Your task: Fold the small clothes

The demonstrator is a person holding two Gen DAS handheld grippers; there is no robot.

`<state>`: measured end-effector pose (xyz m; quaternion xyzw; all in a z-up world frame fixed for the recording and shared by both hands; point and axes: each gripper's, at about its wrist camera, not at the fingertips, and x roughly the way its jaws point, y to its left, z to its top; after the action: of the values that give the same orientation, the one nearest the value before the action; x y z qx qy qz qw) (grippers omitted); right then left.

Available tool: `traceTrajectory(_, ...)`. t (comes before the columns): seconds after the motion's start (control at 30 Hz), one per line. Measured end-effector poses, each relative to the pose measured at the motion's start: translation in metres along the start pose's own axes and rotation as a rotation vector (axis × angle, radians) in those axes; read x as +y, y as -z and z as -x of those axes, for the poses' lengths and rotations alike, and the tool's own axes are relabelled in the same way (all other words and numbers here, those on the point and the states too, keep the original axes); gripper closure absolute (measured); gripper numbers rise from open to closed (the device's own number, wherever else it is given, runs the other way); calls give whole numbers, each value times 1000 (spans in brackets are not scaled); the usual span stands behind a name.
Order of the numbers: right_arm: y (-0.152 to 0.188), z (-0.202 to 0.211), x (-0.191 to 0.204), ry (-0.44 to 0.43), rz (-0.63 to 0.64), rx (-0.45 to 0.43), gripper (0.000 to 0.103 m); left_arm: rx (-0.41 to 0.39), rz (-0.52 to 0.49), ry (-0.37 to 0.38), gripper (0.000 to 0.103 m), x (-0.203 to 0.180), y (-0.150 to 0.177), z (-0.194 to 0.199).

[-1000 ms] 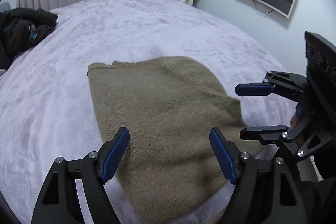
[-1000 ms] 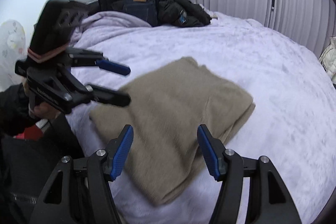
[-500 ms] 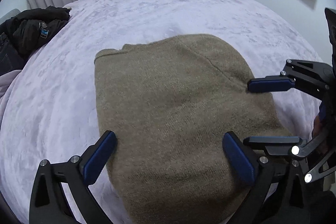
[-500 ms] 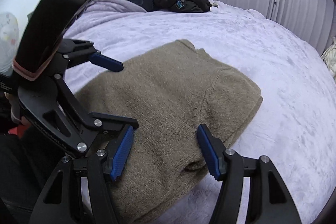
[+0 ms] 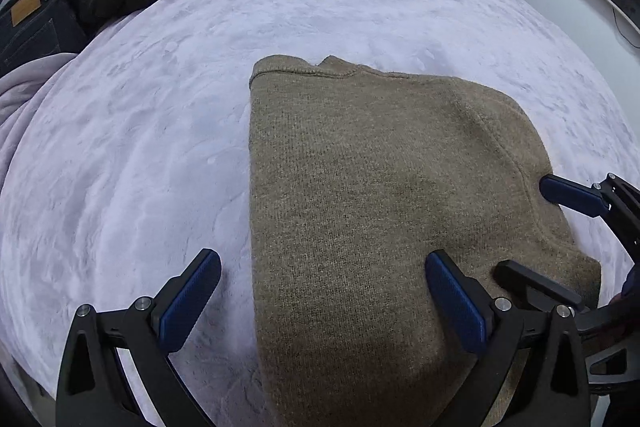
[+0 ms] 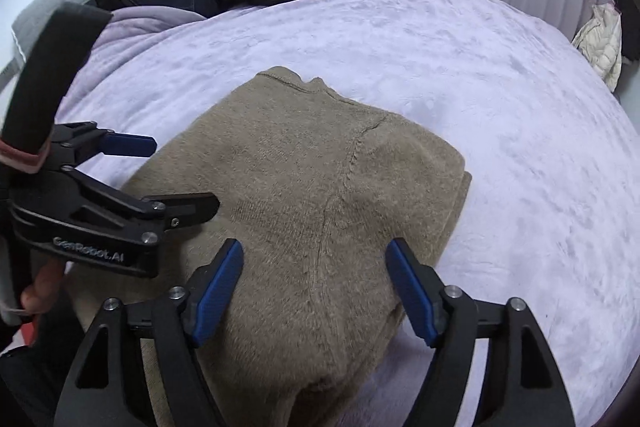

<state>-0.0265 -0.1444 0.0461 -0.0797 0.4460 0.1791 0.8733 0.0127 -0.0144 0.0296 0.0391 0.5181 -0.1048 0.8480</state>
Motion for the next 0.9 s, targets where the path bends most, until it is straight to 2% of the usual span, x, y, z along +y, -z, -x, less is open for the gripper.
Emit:
traceTrajectory(0.17,-4,-14,-11,-13,-8,-4,19,21,13,29,0,4,-5,-2)
traceTrajectory(0.27,-5,-4,-16,-29,-47,4,19,-34,6,-6,0,8,-9,12)
traceTrajectory(0.33,-5,8,-20,-63,-89,-24,18,-56,17,-33,0,16,-16,14)
traceTrajectory(0.43,-9,19,-25,-136,-123,-60,18,-15,71,2,0,29,-26,1)
traceTrajectory(0.5,-15,11,-29,-163,-127,-44,18,1,83,15,0,31,-31,-9)
traceTrajectory(0.57,-20,-6,-33,-190,-130,6,18,1,68,-3,0,28,-35,-15)
traceTrajectory(0.7,-32,-37,-38,-85,-88,35,18,18,49,-28,0,23,-45,-27)
traceTrajectory(0.9,-48,-54,-53,-52,-142,51,18,29,49,-65,0,19,-54,-26)
